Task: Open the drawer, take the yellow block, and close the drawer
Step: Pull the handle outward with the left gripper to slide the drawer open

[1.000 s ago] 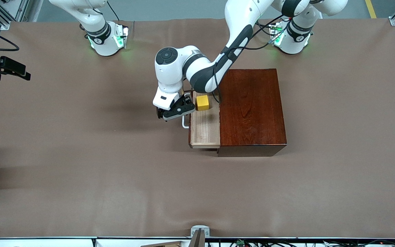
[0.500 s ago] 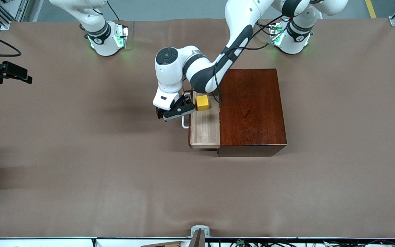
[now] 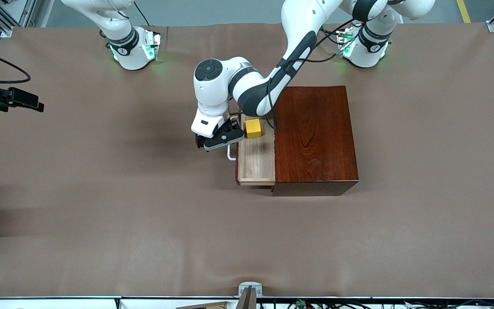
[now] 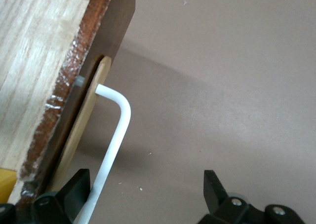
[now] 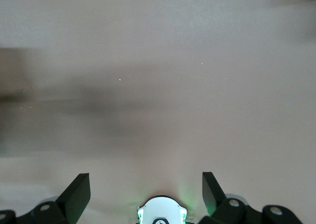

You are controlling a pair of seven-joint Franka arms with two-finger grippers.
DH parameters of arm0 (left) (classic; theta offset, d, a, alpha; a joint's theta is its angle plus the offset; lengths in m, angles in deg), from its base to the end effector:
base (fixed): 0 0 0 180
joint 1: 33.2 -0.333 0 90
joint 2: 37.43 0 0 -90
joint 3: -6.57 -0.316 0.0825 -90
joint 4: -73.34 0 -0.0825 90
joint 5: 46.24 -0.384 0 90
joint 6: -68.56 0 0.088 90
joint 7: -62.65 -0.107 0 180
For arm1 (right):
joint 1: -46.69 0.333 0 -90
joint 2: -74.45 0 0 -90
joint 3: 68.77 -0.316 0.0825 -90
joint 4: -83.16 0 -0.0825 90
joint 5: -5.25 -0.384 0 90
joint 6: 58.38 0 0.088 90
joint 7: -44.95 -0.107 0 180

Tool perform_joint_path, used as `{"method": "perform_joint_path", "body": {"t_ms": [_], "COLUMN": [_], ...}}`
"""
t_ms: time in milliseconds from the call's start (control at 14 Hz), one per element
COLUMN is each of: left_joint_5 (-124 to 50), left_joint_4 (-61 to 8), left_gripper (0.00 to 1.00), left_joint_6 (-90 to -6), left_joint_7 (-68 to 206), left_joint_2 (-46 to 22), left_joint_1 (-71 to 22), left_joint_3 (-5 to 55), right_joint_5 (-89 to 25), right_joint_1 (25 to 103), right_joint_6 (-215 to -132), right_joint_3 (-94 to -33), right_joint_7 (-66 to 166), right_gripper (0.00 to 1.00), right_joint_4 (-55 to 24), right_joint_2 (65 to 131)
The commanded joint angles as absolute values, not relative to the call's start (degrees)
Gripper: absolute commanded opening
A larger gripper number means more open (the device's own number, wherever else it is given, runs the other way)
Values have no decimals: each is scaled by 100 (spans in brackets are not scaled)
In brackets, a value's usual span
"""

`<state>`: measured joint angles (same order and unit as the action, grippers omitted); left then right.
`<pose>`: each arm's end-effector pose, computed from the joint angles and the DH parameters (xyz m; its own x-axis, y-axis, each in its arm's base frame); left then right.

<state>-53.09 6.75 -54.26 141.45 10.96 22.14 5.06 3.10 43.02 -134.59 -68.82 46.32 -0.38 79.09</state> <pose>0.4570 -0.6271 0.3003 0.9196 0.3627 0.1508 0.3500 -0.9309 0.1045 0.5521 -0.0303 0.6131 0.9781 -0.0290 -0.2063 -0.0385 -0.9984 -0.0425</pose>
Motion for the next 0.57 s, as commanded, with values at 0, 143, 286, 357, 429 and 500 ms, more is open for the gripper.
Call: {"method": "perform_joint_path", "body": {"t_ms": [0,143,286,357,429,500], "left_joint_5": [-5046,-5046,-5054,-5054,-5054,-5054], "left_joint_4": [874,874,874,874,874,874], "left_gripper": [100,100,100,100,100,100], "left_joint_6": [-5256,-5072,-4896,-4843,-4808,-4773], "left_joint_7": [14246,14219,14166,14166,14166,14166], "left_joint_2": [1074,924,828,775,722,678], "left_joint_1": [2296,2278,2278,2270,2269,2269], "left_joint_3": [745,745,745,736,736,736], "right_joint_5": [367,358,341,332,332,332], "right_joint_1": [4194,4185,4220,4238,4247,4247], "right_joint_6": [-13370,-13370,-13370,-13362,-13353,-13283], "right_joint_3": [-6974,-6974,-6974,-6974,-6983,-6983], "right_joint_7": [4601,4566,4182,3866,3610,3460], "right_gripper": [100,100,100,100,100,100], "right_joint_4": [54,37,19,19,1,1], "right_joint_2": [7910,7910,7910,7910,7910,7910]}}
